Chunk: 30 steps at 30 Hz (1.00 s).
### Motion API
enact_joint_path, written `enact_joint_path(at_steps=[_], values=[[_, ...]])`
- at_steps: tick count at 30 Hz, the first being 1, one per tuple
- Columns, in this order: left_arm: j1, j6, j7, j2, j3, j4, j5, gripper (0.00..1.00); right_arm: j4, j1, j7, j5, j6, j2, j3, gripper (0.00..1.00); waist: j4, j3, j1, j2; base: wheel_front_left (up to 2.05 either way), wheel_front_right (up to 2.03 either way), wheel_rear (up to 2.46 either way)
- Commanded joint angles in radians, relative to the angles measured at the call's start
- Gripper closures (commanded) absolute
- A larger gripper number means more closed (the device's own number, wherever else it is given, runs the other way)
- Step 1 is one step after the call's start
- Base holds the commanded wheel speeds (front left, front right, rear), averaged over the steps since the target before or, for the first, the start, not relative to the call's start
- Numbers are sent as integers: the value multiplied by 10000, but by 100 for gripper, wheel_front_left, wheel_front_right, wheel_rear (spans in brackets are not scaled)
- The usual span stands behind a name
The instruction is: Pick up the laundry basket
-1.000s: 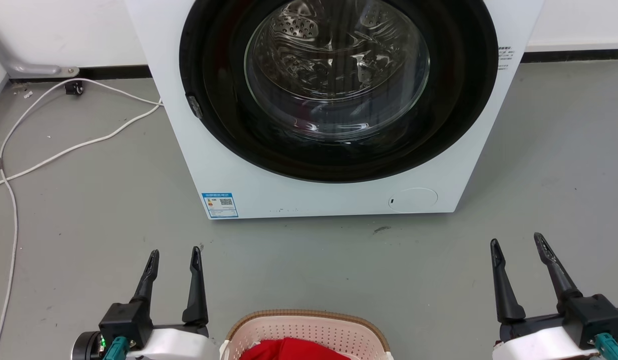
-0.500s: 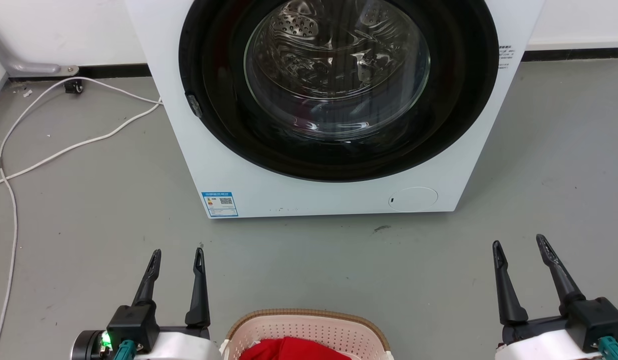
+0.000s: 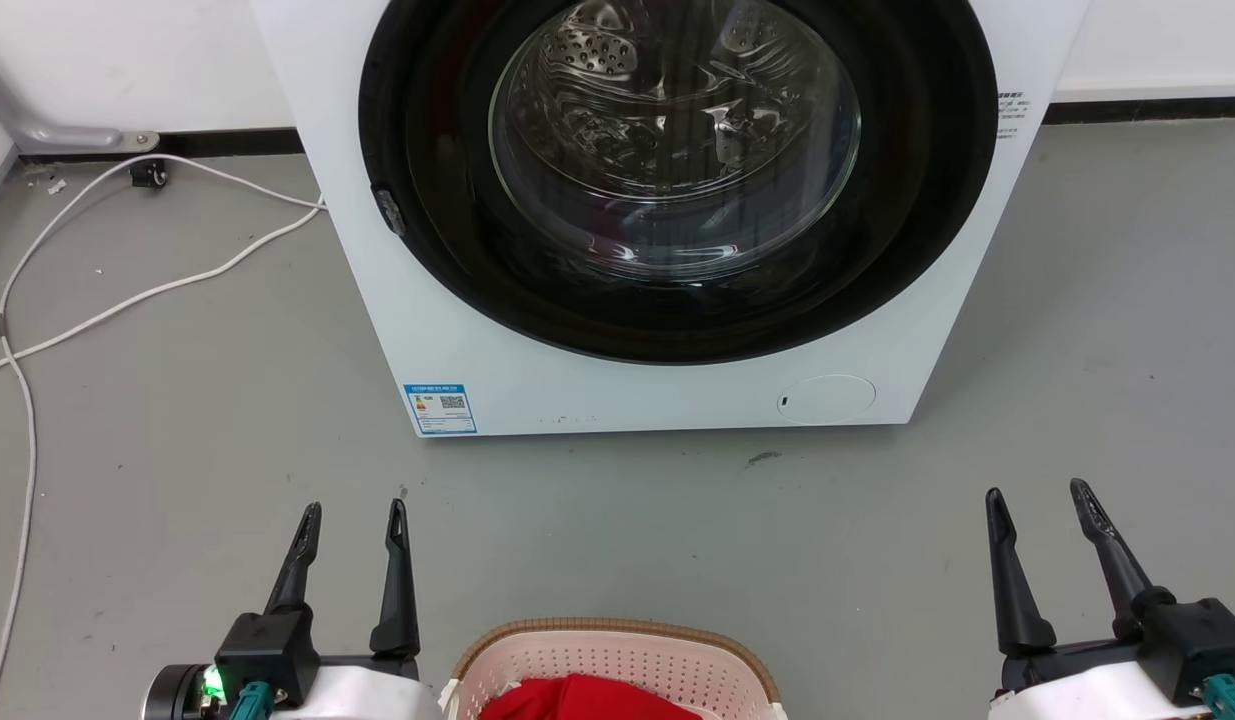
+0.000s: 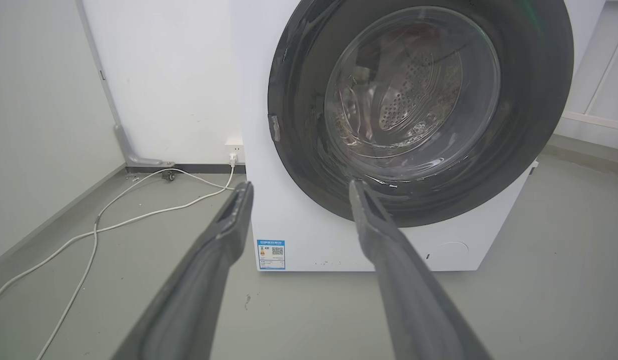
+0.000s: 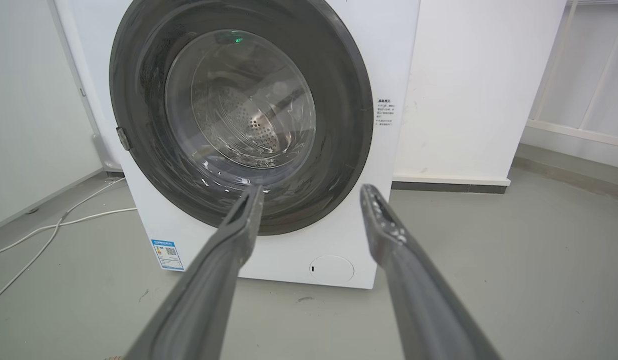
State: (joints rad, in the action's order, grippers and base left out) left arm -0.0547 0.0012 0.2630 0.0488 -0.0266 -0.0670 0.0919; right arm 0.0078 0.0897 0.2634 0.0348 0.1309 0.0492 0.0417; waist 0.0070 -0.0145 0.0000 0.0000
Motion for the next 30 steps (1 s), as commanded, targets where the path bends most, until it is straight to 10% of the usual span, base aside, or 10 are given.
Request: enact_joint_path(at_steps=[1, 30], values=[[-77, 24, 28, 27, -16, -15, -35, 0, 16, 83, 21, 65, -3, 19, -8, 0, -1, -1, 0, 0, 0, 0, 0], [563, -372, 28, 61, 575, -1139, -271, 0, 999, -536, 21, -404, -3, 14, -875, 0, -40, -370, 0, 0, 0, 0, 0]])
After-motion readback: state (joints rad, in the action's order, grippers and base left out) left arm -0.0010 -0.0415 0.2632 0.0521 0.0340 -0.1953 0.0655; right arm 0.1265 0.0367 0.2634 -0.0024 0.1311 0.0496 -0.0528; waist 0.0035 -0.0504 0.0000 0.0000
